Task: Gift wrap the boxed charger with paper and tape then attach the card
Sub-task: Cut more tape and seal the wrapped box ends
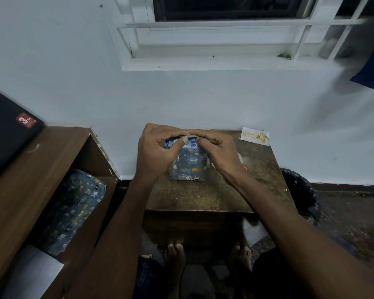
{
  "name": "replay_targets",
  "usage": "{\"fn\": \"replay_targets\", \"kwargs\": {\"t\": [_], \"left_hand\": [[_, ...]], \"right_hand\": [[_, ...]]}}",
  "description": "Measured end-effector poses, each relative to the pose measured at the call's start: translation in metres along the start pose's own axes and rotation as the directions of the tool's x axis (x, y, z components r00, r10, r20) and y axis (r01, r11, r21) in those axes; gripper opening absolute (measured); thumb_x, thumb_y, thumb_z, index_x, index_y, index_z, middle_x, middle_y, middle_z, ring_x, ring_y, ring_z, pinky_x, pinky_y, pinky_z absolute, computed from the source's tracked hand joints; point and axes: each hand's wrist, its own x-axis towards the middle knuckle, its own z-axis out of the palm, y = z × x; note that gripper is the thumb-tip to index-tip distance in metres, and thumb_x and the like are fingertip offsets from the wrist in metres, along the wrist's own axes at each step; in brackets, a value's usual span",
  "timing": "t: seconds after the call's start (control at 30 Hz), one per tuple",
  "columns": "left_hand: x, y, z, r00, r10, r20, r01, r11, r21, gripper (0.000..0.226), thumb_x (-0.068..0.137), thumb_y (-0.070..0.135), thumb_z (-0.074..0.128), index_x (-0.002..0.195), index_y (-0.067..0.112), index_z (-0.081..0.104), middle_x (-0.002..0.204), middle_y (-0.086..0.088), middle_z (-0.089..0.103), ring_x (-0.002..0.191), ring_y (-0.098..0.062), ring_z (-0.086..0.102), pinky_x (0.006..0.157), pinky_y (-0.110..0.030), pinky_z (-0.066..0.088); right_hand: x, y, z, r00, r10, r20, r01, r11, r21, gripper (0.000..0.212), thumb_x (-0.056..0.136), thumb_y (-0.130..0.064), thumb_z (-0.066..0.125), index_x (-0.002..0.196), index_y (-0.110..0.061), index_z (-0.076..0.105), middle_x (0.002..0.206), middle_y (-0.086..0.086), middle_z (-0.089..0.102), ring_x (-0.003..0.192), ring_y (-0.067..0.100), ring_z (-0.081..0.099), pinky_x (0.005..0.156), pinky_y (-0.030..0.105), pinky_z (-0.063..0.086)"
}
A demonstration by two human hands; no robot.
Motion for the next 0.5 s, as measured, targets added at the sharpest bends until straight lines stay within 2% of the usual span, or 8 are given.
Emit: {"fn": "replay_targets", "kwargs": {"t": [0.1, 0.17, 0.23, 0.3, 0.37, 0.43, 0.5], "left_hand": [[0.003, -0.001, -0.001, 1.000, 0.015, 0.011, -0.015, 1.000, -0.026, 0.015, 0.090, 0.015, 0.085, 0.105, 0.018, 0.086, 0.101, 0.010, 0.081, 0.106, -0.012, 0.069, 0.089, -0.024, 0.055], [0.002, -0.001, -0.003, 0.999, 0.036, 0.024, -0.035, 0.999, -0.037, 0.016, 0.089, 0.010, 0.084, 0.104, 0.016, 0.086, 0.101, 0.007, 0.081, 0.103, -0.009, 0.072, 0.090, -0.028, 0.058], [0.002, -0.001, -0.006, 0.997, 0.057, 0.049, -0.055, 0.997, -0.048, 0.017, 0.088, 0.008, 0.084, 0.103, 0.015, 0.086, 0.104, 0.005, 0.082, 0.104, -0.007, 0.074, 0.091, -0.032, 0.060], [0.001, -0.003, -0.009, 0.995, 0.046, 0.091, -0.040, 0.997, -0.066, 0.013, 0.089, 0.010, 0.083, 0.101, 0.017, 0.087, 0.109, 0.003, 0.081, 0.108, -0.008, 0.074, 0.092, -0.033, 0.060], [0.001, -0.002, -0.012, 0.993, 0.017, 0.118, -0.011, 0.998, -0.056, 0.008, 0.092, 0.014, 0.081, 0.094, 0.019, 0.088, 0.113, 0.005, 0.081, 0.110, -0.008, 0.073, 0.092, -0.033, 0.060], [0.003, 0.001, -0.010, 0.994, -0.030, 0.101, 0.035, 0.999, -0.042, 0.013, 0.093, 0.015, 0.078, 0.085, 0.018, 0.087, 0.108, 0.005, 0.082, 0.106, -0.008, 0.074, 0.088, -0.035, 0.060], [0.006, 0.006, -0.004, 0.997, -0.059, 0.041, 0.059, 0.998, 0.005, 0.024, 0.096, 0.019, 0.071, 0.077, 0.013, 0.083, 0.090, 0.003, 0.082, 0.089, -0.013, 0.075, 0.078, -0.039, 0.059]], "right_hand": [[0.000, 0.000, -0.002, 0.994, -0.112, -0.004, 0.111, 0.990, -0.085, 0.028, 0.098, -0.005, 0.064, 0.116, -0.018, 0.081, 0.113, -0.002, 0.075, 0.109, 0.014, 0.069, 0.092, 0.040, 0.059], [-0.001, -0.001, -0.002, 0.983, -0.182, 0.023, 0.183, 0.974, -0.135, 0.028, 0.099, -0.003, 0.063, 0.116, -0.017, 0.081, 0.115, -0.001, 0.072, 0.109, 0.013, 0.068, 0.086, 0.031, 0.057], [-0.003, -0.002, -0.003, 0.977, -0.209, 0.042, 0.213, 0.961, -0.174, 0.027, 0.098, -0.002, 0.064, 0.114, -0.016, 0.082, 0.115, 0.000, 0.072, 0.100, 0.006, 0.066, 0.077, 0.018, 0.049], [-0.005, -0.002, -0.006, 0.977, -0.209, 0.039, 0.213, 0.958, -0.193, 0.026, 0.097, -0.002, 0.065, 0.109, -0.017, 0.083, 0.116, 0.000, 0.072, 0.086, 0.002, 0.063, 0.071, 0.013, 0.043], [-0.006, 0.001, -0.009, 0.978, -0.203, 0.038, 0.206, 0.958, -0.199, 0.021, 0.095, -0.007, 0.070, 0.107, -0.019, 0.083, 0.120, -0.001, 0.071, 0.077, 0.010, 0.063, 0.065, 0.020, 0.045], [-0.007, 0.003, -0.012, 0.975, -0.216, 0.058, 0.224, 0.954, -0.199, 0.018, 0.092, -0.013, 0.078, 0.108, -0.018, 0.083, 0.124, -0.001, 0.069, 0.064, 0.020, 0.059, 0.059, 0.028, 0.048], [-0.005, 0.006, -0.013, 0.973, -0.222, 0.067, 0.231, 0.951, -0.206, 0.020, 0.088, -0.017, 0.084, 0.108, -0.017, 0.083, 0.126, 0.000, 0.069, 0.053, 0.012, 0.049, 0.056, 0.032, 0.049]]}}
